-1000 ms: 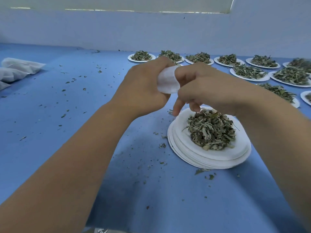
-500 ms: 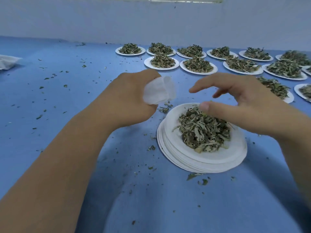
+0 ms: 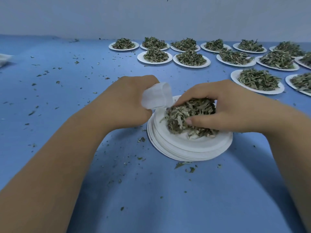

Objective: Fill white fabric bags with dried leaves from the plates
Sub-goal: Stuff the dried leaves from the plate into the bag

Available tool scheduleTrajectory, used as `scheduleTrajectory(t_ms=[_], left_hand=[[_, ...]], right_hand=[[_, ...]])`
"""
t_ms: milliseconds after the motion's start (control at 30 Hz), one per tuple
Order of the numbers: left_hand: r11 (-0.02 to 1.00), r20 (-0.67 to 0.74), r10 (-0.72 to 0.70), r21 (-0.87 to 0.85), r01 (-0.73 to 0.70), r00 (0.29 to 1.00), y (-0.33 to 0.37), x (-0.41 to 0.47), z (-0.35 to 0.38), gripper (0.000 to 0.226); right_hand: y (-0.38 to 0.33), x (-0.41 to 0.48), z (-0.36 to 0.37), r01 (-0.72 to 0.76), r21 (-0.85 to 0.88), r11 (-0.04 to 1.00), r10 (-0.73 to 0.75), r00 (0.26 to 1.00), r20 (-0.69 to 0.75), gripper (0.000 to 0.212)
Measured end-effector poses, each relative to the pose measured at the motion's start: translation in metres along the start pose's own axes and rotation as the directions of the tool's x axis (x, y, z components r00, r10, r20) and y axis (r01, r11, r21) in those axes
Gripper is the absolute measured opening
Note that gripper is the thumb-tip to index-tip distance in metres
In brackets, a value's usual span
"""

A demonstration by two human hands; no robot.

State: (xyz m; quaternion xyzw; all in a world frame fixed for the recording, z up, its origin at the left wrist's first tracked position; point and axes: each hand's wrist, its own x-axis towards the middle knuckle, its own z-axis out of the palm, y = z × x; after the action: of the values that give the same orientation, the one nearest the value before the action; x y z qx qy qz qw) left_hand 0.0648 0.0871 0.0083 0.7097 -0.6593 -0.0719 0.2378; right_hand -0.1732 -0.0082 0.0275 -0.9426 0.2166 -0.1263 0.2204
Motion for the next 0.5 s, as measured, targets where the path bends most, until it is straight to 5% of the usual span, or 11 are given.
scheduleTrajectory(t_ms=[500], left_hand=[[0.996, -0.034, 0.024, 0.090, -0.021, 0.999, 0.008, 0.004, 0.004, 0.034]], right_hand=[[-0.005, 0.005, 0.005, -0.007, 0.084, 0.996, 0.043, 0.900, -0.434, 0.018]])
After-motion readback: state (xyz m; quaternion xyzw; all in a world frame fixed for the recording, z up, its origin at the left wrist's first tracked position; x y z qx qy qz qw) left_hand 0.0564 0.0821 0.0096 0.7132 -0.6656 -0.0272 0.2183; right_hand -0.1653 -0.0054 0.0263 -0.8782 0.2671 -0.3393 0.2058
